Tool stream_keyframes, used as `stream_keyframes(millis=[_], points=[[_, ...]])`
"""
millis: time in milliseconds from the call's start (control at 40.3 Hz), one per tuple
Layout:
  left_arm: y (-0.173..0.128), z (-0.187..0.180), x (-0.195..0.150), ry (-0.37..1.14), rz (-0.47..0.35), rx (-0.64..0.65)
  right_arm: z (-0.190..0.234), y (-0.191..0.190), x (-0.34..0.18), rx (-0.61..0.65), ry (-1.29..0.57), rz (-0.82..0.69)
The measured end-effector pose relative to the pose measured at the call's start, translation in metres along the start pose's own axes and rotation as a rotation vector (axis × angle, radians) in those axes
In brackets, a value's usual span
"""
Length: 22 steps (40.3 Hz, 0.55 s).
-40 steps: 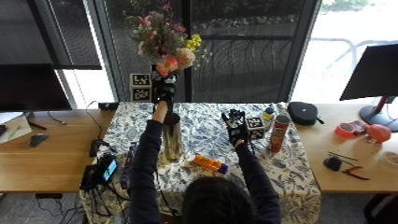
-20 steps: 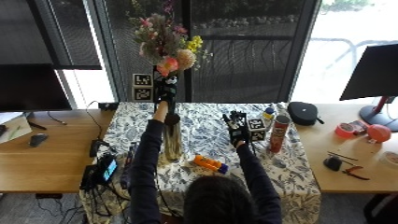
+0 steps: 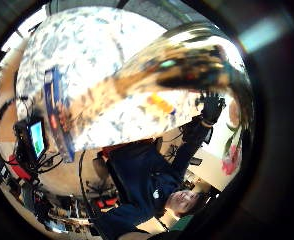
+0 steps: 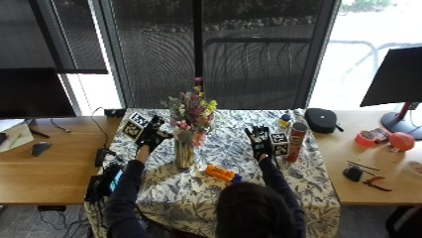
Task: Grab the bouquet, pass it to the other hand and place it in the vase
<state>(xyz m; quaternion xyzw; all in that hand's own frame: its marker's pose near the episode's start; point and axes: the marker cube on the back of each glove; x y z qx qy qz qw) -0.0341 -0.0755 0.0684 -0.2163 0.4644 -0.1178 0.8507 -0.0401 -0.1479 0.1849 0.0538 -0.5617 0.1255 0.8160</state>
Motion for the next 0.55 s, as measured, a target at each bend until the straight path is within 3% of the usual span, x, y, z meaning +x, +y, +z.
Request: stream_keyframes(millis=[174,348,472,546], points=[[0.024,-0.017,-0.032,0.035,0.013,0.061,-0.008,0.002,0.015,-0.086,-0.126,0.03],[0.029,-0.033,-0.036,0.043,0.03,0.108,-0.003,-0.016,0.041,-0.108,-0.171,0.102],[0.037,-0.038,-0.031,0.072,0.022,0.135,-0.004,-0.016,0.05,-0.019,-0.061,0.194],[0.042,-0.037,-0.028,0.111,0.02,0.139,-0.004,-0.018,0.045,-0.055,-0.131,0.093]])
